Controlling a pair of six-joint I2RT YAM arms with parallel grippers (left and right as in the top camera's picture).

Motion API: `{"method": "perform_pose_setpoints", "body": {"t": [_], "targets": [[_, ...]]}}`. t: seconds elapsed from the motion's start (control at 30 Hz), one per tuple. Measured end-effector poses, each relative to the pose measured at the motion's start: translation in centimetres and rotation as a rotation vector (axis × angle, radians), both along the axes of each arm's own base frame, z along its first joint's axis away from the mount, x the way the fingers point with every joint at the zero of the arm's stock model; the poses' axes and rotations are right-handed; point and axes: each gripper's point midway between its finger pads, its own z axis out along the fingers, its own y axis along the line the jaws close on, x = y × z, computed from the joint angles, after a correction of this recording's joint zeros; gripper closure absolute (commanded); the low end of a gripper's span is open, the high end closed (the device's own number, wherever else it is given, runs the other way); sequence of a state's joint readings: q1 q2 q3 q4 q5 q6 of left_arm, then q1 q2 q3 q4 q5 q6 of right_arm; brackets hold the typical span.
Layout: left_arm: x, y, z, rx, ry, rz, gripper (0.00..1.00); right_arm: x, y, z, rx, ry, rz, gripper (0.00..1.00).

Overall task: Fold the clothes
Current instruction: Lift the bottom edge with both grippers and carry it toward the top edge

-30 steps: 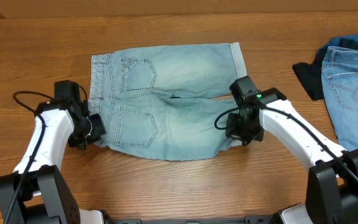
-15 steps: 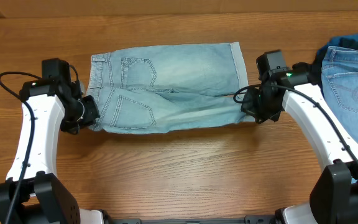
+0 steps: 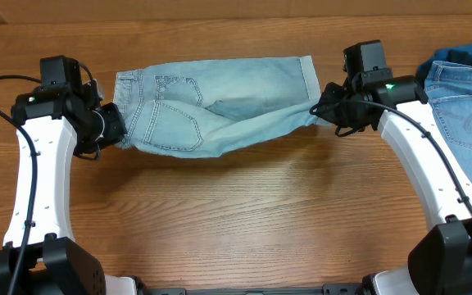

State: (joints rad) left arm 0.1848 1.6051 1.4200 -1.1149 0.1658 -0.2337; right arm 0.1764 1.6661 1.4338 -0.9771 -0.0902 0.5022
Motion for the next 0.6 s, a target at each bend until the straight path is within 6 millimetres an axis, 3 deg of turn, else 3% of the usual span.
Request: {"method": "perform_pose_setpoints", "body": {"t": [0.2, 0.6], "targets": [[1.2, 0.4, 0.4, 0.015, -0.049, 0.024, 0.96, 1.1, 0.2, -1.4, 0.005, 0.010, -0.015, 0.96], [3.4, 1.0, 0.5, 0.023, -0.119, 0.059, 0.96, 3.4, 0.5, -0.1, 0.038, -0.086, -0.035, 0.96]]}}
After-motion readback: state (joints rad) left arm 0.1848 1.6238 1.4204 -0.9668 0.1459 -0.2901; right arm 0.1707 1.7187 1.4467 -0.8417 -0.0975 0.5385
